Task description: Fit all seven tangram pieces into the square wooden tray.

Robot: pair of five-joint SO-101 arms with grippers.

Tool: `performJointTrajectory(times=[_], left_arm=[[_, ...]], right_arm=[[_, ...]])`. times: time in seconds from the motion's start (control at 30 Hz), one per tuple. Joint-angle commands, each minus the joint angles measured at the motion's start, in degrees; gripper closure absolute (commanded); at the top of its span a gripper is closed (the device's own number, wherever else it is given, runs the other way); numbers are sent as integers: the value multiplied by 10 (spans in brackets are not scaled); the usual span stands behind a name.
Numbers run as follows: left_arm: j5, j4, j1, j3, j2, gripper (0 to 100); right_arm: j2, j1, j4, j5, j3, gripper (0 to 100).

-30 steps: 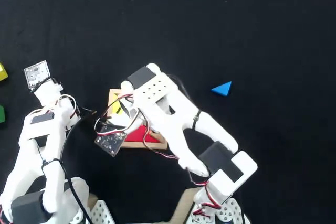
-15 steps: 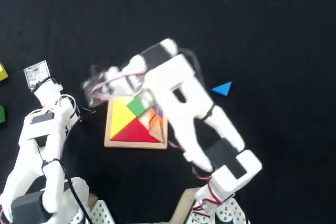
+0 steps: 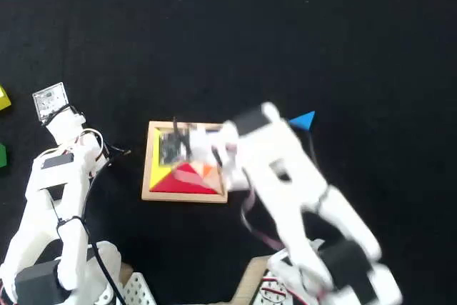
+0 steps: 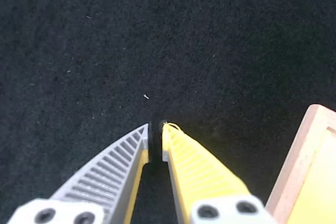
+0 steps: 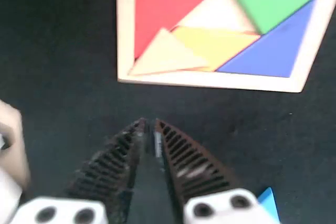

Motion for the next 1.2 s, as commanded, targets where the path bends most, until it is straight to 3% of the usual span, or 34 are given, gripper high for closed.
performJointTrajectory(times=[0.0, 0.13, 0.57, 1.17], left_arm=[[-4, -10, 0, -9, -11, 938], [-4, -9, 0, -8, -11, 938], [-4, -6, 0, -7, -13, 938], [-4, -8, 0, -9, -11, 938]], right_arm=[[-111, -11, -118, -127, 106, 988], [-80, -11, -120, -149, 112, 988], [88, -14, -146, -348, 4, 988], [32, -71, -108, -350, 7, 988]])
